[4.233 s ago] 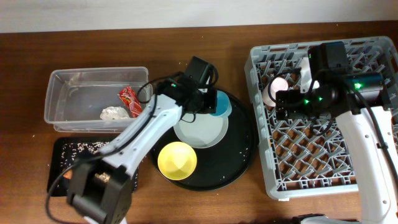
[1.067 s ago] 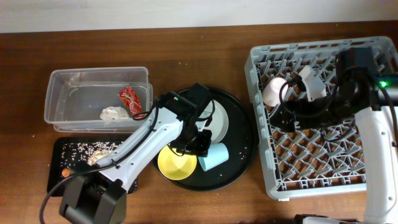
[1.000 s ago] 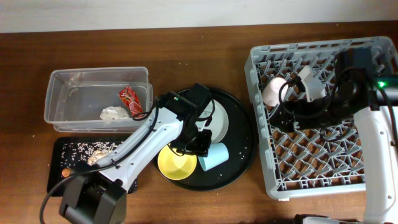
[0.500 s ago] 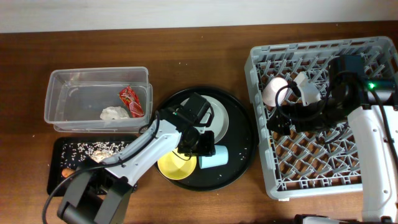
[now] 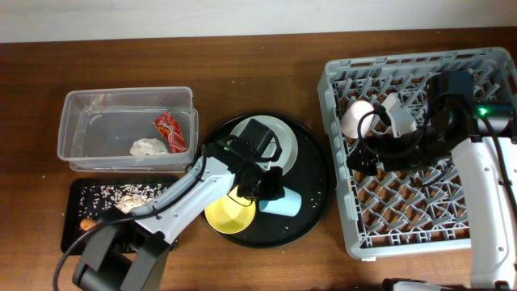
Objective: Sort waste into correct bins and load items into the dishwasher rack
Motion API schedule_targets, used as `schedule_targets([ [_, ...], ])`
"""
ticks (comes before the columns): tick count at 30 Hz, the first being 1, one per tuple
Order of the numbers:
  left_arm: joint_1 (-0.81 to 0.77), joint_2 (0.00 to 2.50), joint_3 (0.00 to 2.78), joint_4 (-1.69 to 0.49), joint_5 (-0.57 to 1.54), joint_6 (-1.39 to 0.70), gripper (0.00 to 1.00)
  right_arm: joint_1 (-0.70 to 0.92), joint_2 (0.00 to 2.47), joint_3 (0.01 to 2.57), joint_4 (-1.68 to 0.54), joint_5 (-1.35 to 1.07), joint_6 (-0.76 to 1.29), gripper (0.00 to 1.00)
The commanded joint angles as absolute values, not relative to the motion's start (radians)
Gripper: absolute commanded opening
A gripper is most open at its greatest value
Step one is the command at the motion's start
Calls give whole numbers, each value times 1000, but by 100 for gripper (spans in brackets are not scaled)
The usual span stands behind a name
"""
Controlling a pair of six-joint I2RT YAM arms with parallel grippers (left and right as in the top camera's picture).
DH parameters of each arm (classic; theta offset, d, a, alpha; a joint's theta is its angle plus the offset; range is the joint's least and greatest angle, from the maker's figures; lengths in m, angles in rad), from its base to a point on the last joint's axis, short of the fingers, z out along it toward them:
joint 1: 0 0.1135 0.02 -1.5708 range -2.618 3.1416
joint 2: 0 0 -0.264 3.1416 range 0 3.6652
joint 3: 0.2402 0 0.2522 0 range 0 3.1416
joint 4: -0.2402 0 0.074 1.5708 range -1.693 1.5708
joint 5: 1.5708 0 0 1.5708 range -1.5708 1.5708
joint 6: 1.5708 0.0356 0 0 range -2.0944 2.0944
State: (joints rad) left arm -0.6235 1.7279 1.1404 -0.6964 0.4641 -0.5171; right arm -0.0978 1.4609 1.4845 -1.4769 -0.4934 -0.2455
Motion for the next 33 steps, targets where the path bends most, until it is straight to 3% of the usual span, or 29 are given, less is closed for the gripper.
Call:
schedule_targets([
  [1, -625, 1735, 1127, -702, 473, -512, 17, -105, 1462, 1480, -1476, -485, -249, 98],
  [9, -626, 1735, 1126, -688, 532, -511, 16, -105, 1462, 1480, -1477, -485, -249, 98],
  [14, -641, 1735, 1127, -688, 528, -511, 0, -105, 1461, 1480, -1477, -485, -249, 98],
  [22, -632, 1700, 1191, -688, 609, -493, 0, -105, 1461, 1480, -1486, -505, -249, 98],
  [26, -540, 1597, 1355, -688, 651, -463, 0, -105, 1461, 1480, -1485, -599, -255, 98],
  [28, -452, 1576, 1430, -684, 767, -461, 0, -105, 1461, 1480, -1475, -734, -285, 98],
  [31, -292, 1579, 1454, -601, 1089, -456, 0, -105, 1461, 1480, -1476, -1131, -533, 98],
  [33, -231, 1584, 1454, -575, 1288, -455, 0, -105, 1461, 1480, -1470, -1251, -601, 98],
])
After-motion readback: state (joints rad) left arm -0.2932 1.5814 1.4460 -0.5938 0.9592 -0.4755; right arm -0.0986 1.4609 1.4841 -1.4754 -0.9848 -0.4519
